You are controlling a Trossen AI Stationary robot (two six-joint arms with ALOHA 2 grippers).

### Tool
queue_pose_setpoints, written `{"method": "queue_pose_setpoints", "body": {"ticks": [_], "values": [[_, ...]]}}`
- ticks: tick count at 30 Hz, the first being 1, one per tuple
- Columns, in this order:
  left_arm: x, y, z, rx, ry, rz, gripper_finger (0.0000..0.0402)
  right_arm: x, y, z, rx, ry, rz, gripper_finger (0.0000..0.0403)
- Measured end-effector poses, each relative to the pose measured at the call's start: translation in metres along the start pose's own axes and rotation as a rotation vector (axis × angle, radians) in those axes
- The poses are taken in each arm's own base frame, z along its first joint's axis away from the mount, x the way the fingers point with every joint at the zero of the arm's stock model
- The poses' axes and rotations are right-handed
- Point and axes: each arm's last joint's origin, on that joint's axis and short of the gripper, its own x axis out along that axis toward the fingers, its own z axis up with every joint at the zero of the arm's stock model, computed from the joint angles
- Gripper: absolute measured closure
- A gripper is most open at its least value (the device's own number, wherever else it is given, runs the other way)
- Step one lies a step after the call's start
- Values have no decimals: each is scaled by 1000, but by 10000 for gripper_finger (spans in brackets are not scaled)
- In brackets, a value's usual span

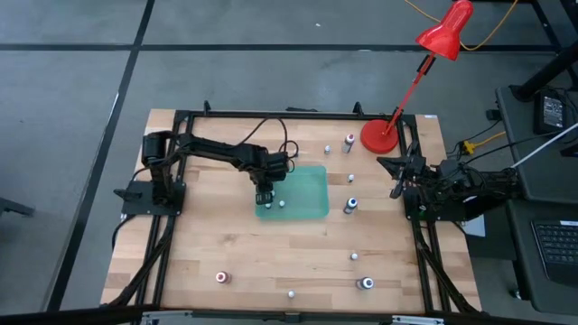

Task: Pick & Place food coloring
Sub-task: Put the small blue food coloring bottle into the green bin, then put the small red food coloring bottle into the green bin

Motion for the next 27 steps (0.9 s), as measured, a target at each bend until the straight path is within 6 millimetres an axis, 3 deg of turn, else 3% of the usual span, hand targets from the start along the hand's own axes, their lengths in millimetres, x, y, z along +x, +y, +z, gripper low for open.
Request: {"method": "queue_pose_setpoints", "body": {"ticks": [5,9,13,18,23,27], "values": [[-3,0,0,-10,29,5,271,0,0,0,0,0,0,391],[-21,0,11,-6,34,15,246,0,0,0,0,0,0,391],[-59,-3,26,15,-41,21,230,0,0,0,0,0,0,391],[-123,-18,38,64,-218,-28,225,0,0,0,-2,2,0,391],[-179,-54,29,231,-386,-124,228,0,0,0,-3,4,0,391],[-206,-94,10,398,-455,-167,231,0,0,0,-3,4,0,391]]}}
